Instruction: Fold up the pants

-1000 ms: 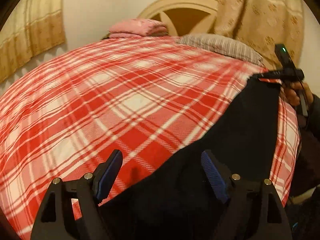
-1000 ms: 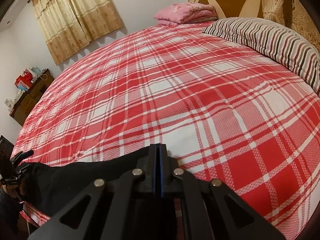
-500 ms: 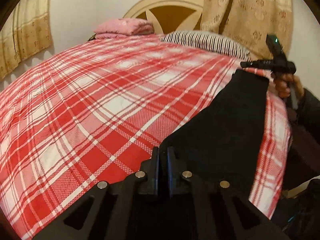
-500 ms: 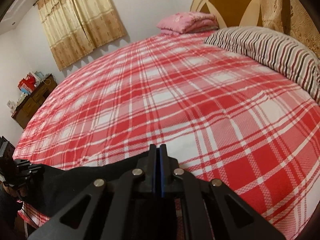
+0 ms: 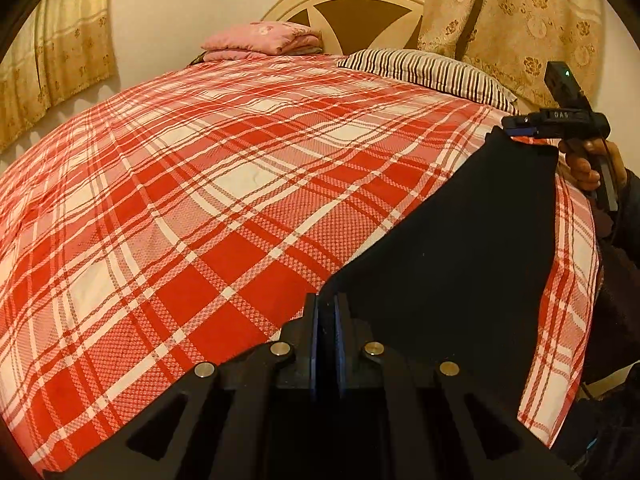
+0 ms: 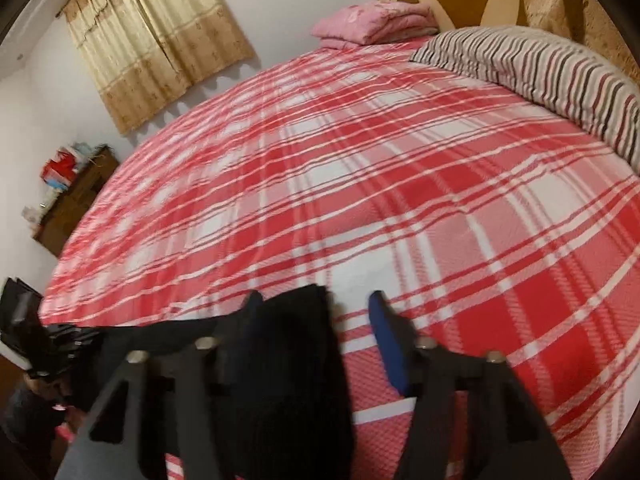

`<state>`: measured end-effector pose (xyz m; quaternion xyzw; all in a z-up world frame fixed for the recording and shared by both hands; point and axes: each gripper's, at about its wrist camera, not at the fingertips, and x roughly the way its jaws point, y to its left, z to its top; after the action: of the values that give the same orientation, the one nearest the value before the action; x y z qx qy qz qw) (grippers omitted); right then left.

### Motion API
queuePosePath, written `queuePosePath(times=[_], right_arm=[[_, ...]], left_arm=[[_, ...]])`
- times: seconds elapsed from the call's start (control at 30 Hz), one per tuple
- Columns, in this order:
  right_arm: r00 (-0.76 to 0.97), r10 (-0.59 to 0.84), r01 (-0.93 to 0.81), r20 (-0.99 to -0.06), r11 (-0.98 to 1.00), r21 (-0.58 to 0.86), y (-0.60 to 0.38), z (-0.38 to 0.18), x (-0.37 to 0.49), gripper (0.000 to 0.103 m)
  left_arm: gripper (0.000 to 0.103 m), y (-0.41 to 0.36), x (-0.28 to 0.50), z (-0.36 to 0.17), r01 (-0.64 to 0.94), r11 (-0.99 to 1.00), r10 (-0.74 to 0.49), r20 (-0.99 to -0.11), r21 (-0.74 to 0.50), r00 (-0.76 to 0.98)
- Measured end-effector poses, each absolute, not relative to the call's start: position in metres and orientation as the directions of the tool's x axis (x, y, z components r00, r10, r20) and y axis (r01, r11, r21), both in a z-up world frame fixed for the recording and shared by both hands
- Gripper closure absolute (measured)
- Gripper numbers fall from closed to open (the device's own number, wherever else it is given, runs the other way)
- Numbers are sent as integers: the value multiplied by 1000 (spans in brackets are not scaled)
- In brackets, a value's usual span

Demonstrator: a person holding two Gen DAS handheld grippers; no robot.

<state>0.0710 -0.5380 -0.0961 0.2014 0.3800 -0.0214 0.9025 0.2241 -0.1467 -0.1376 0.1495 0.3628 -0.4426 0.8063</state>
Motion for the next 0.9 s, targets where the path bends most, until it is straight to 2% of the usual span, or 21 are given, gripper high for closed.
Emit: queuePosePath(times=[0.1,0.13,0.17,0.23,0.3,0.4,0.53,0.63,0.73,0.77,0.83,0.9], right_arm=[[688,122,188,-715,922,338,-535,-99,77,47],[682,142,179,-718,919,352,-535,-100,79,53],[673,161,170,-722,916,363,-534,-102,81,70],[656,151,155,-739,932,328,-527,-103,84,92],[678,113,156,-726,943,293,-521,-94,78,94],[742,75,161,-666,945,286,-520,-76,65,95],[723,16,203,-691,951,234,-519,-82,70,98],[682,0,222,-731,952,208,-521,-96,78,93],[679,-45,293,-733,932,214,-533,-98,75,42],[694,-38,304,-719,921,245,-538,-96,70,42],[719,-18,290,-695,917,276,-540,-86,57,42],[731,-25,258,-682,935,243,-528,-74,41,42]], left_arm=[[96,-145,224,-136,820,566,-609,-714,-85,346],[96,-145,223,-135,820,566,-611,-711,-85,348],[96,-143,223,-133,818,568,-615,-706,-86,353],[96,-137,223,-127,809,576,-643,-678,-122,355],[96,-131,224,-123,800,580,-668,-652,-152,360],[96,-132,227,-132,790,595,-646,-673,-147,361],[95,-137,228,-142,782,602,-631,-695,-158,345],[92,-138,229,-142,776,616,-613,-703,-140,360],[88,-136,221,-137,774,627,-591,-699,-86,402],[87,-134,215,-132,772,633,-588,-684,-57,431],[76,-126,202,-122,771,636,-601,-645,-28,473],[42,-118,190,-115,758,652,-610,-604,-13,514]])
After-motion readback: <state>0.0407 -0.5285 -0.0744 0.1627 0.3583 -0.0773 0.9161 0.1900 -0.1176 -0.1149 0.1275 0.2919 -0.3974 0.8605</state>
